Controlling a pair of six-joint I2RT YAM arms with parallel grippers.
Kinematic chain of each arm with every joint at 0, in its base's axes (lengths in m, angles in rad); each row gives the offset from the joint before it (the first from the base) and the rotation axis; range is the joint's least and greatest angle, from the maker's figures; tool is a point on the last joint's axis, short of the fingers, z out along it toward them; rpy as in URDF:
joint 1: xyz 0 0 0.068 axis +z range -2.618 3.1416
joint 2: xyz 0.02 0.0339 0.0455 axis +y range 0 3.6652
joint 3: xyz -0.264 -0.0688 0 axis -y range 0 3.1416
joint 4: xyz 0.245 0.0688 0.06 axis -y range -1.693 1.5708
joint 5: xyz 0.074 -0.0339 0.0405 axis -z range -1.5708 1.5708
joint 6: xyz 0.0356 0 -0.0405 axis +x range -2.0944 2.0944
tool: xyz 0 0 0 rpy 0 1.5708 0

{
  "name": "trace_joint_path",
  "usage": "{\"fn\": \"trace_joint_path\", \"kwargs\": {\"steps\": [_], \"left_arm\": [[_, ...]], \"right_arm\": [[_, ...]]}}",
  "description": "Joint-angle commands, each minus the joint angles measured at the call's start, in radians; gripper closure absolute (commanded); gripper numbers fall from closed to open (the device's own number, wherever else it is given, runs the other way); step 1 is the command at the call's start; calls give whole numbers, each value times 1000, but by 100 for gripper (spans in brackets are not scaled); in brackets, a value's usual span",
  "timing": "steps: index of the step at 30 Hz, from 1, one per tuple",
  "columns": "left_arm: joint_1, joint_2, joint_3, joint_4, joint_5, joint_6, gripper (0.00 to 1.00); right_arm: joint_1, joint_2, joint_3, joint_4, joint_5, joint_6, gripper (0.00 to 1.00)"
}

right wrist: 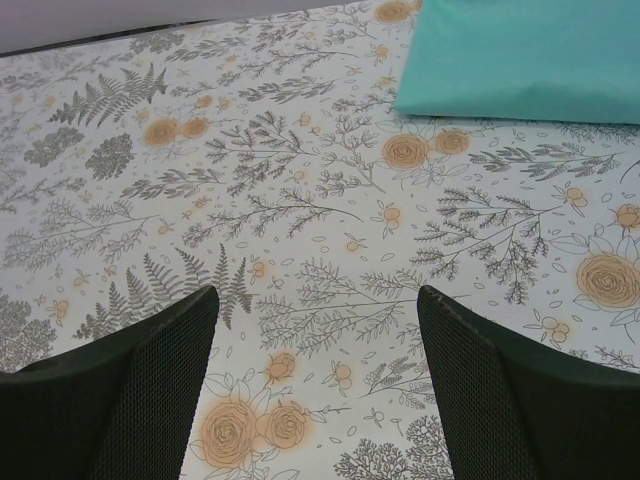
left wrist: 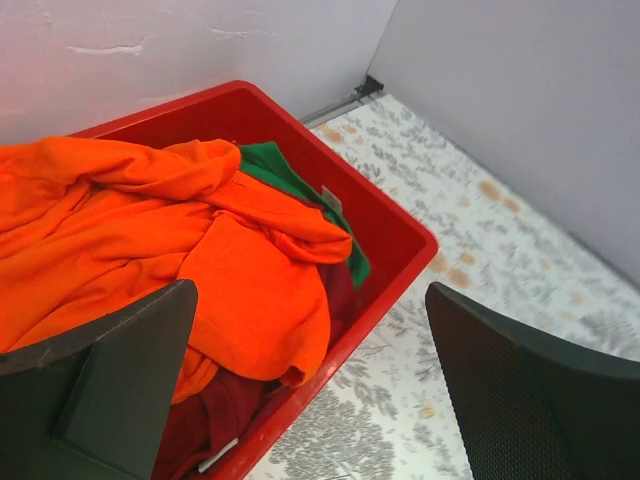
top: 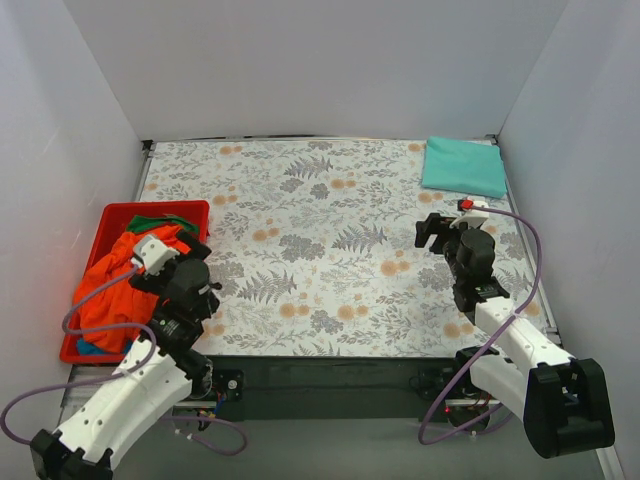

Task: Fold and stack the t-shirts
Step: Grab the tshirt from the pile

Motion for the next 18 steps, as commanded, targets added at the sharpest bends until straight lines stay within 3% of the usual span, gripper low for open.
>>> {"fn": "trace_joint_path", "kwargs": {"steps": [1, 3, 5, 6, 7, 8, 10, 12, 15, 18], "left_arm": [[35, 150, 58, 140, 56, 131, 2], [130, 221, 96, 131, 139, 136, 2], [234, 362, 139, 145, 349, 115, 7], [346, 423, 168, 69, 413, 69, 9], [389, 477, 213, 14, 452, 20, 12], [449, 581, 277, -70, 434, -43, 15], [478, 652, 323, -132, 300, -97, 13], [533, 700, 350, -174, 274, -148, 10], [610, 679, 336, -154, 306, -168, 11], [643, 656, 301, -125, 239, -164, 10]], "right_arm": [[-4, -19, 9, 47, -18, 11, 13], [-3, -25, 10, 47, -27, 13, 13], [-4, -28, 10, 47, -32, 13, 13], [-4, -27, 12, 46, -34, 14, 13], [-4, -28, 9, 47, -29, 13, 13], [-6, -30, 9, 49, -27, 14, 13], [-7, -24, 10, 49, -30, 16, 13], [-7, -13, 15, 50, -35, 17, 13], [-10, 10, 24, 55, -58, 22, 13], [-10, 25, 27, 56, -72, 27, 13]]}}
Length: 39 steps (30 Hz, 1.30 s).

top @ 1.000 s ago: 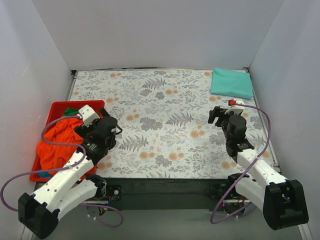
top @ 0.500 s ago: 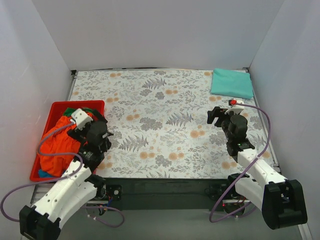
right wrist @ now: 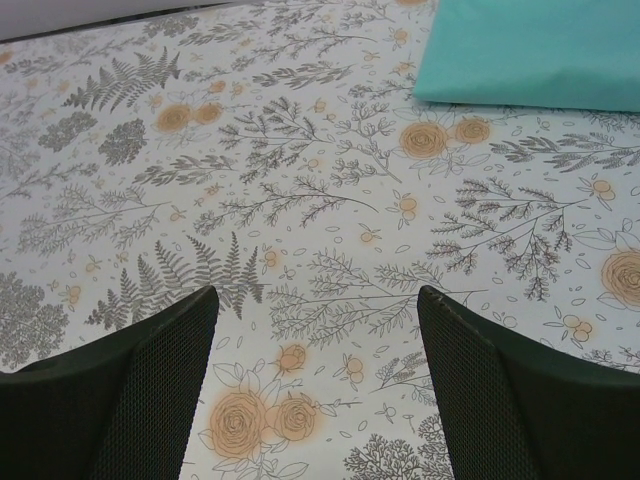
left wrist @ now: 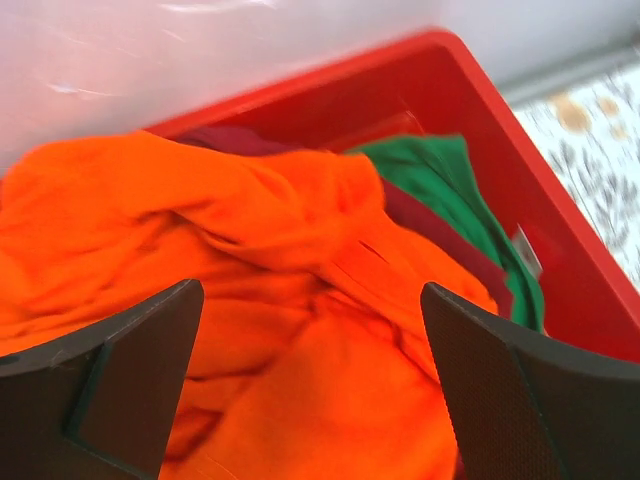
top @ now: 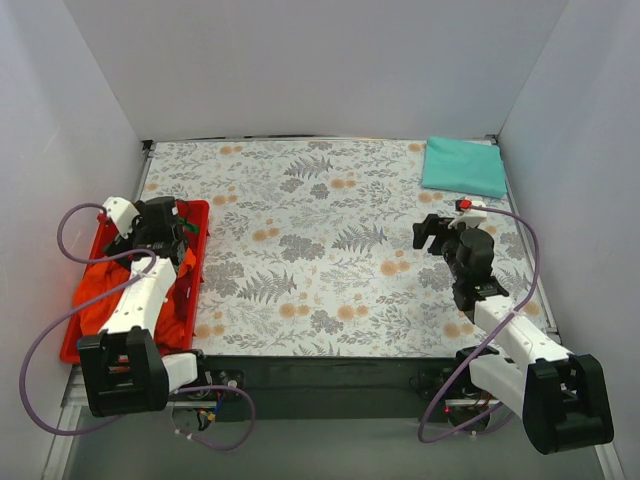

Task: Fold and stack the t-shirts
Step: Grab the tshirt from the pile

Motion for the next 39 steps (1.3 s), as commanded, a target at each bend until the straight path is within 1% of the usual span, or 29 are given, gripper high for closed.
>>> {"fn": "trace_joint_path", "kwargs": {"steps": [1, 3, 5, 6, 11, 14, 15, 17, 18, 19, 21, 22, 25, 26, 29, 30, 32, 33, 34, 35, 36, 37, 38, 39], "left_arm": [[33, -62, -24, -5, -96, -53, 8], [42, -69, -59, -2, -161, -64, 7], [54, -59, -90, 19, -172, -55, 6], [71, -50, -105, 68, -152, -32, 6], [135, 74, -110, 96, -61, -44, 6], [143, 105, -95, 90, -43, -55, 28], [142, 106, -92, 92, -41, -58, 49], [143, 93, -81, 87, -18, -53, 68], [142, 80, -79, 85, 1, -50, 84], [142, 65, -75, 85, 26, -49, 93], [140, 6, -67, 84, 45, -32, 100], [140, -16, -64, 79, 45, -30, 100], [139, -123, -33, 81, 106, -16, 100], [134, -148, -3, 79, 171, -13, 100], [117, -246, 54, 85, 307, -18, 100], [110, -269, 92, 91, 409, -19, 100], [91, -318, 126, 116, 512, -18, 100], [83, -332, 143, 133, 622, -12, 100], [71, -345, 160, 151, 690, -6, 100], [65, -372, 168, 200, 750, -9, 100], [62, -381, 172, 232, 891, -15, 100], [54, -391, 181, 266, 949, -35, 100], [50, -391, 186, 345, 1036, -53, 100], [45, -383, 191, 389, 1119, -74, 100]], "right_arm": [[-9, 16, 27, 56, -30, 13, 13], [-11, 21, 30, 58, -43, 16, 13], [-12, 25, 29, 61, -54, 19, 13], [-14, 30, 30, 62, -56, 22, 13], [-15, 42, 33, 65, -88, 31, 13], [-15, 44, 32, 70, -88, 33, 13], [-15, 45, 33, 71, -88, 36, 13], [-15, 54, 35, 71, -88, 36, 13], [-14, 56, 36, 73, -88, 37, 13], [-15, 64, 38, 74, -120, 41, 13], [-15, 70, 41, 76, -128, 42, 13], [-15, 77, 42, 76, -140, 45, 13], [-15, 85, 41, 81, -158, 51, 13], [-15, 88, 44, 81, -161, 53, 13], [-15, 84, 47, 81, -174, 56, 13], [-15, 79, 47, 81, -178, 57, 13], [-14, 70, 46, 81, -186, 56, 13], [-15, 58, 39, 81, -185, 57, 13], [-14, 53, 36, 79, -183, 59, 13], [-15, 47, 36, 79, -183, 59, 13], [-15, 36, 35, 79, -188, 62, 13], [-14, 29, 33, 78, -191, 62, 13], [-14, 22, 30, 79, -194, 67, 13], [-15, 16, 29, 79, -197, 77, 13]]}}
